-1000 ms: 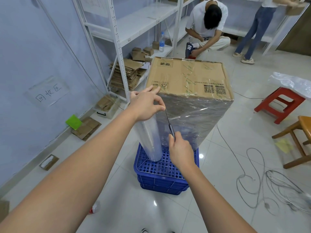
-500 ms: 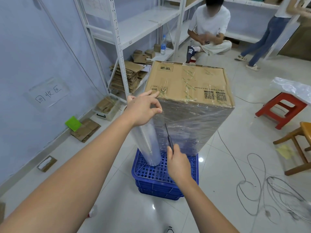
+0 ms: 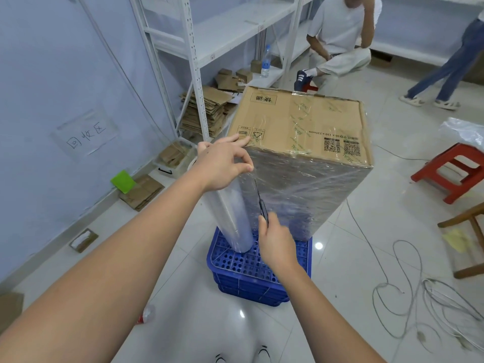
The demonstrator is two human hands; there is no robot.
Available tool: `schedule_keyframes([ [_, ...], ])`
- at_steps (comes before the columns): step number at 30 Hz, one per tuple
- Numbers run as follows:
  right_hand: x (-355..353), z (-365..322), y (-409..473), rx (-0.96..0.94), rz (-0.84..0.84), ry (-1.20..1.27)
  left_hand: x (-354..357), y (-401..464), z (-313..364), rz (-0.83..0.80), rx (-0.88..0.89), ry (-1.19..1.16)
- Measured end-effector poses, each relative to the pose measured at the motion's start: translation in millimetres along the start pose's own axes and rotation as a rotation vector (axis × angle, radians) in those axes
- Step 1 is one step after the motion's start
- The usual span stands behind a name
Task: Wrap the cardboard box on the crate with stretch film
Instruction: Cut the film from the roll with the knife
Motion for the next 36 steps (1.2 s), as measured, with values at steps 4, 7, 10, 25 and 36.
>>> schedule_keyframes([
  [4,10.3,21.9,-16.5,0.034,-0.023,-0.029,1.2,1.1,-1.1,-0.008,-0.002,-0.006],
  [7,8.1,11.8,-3.7,0.017,-0.015,-0.032,2.1,2.8,-0.5,0.001,-0.006,-0.006],
  [10,4.9,-3.6,14.2,-0.003,-0.003,0.023,2.4,5.1,-2.7,0.002,-0.007,-0.001],
  [25,28.6,26.5,21.8,-0.004,-0.015,-0.013,0.7,7.1,-1.6,0.018,-0.024,-0.02],
  [36,52.7,73.3,3.4,0.049,-0.06,-0.144,0.4,8.0,-2.7,0.015,-0.021,0.01],
])
Point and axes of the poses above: each hand's wrist, its own y-axis towards the middle knuckle, its own x-axis out of the palm, z = x × y, the point moved 4 cm from there along y, towards the middle knuckle, and after that the axes turned 6 degrees about x, right-handed, at the moved point
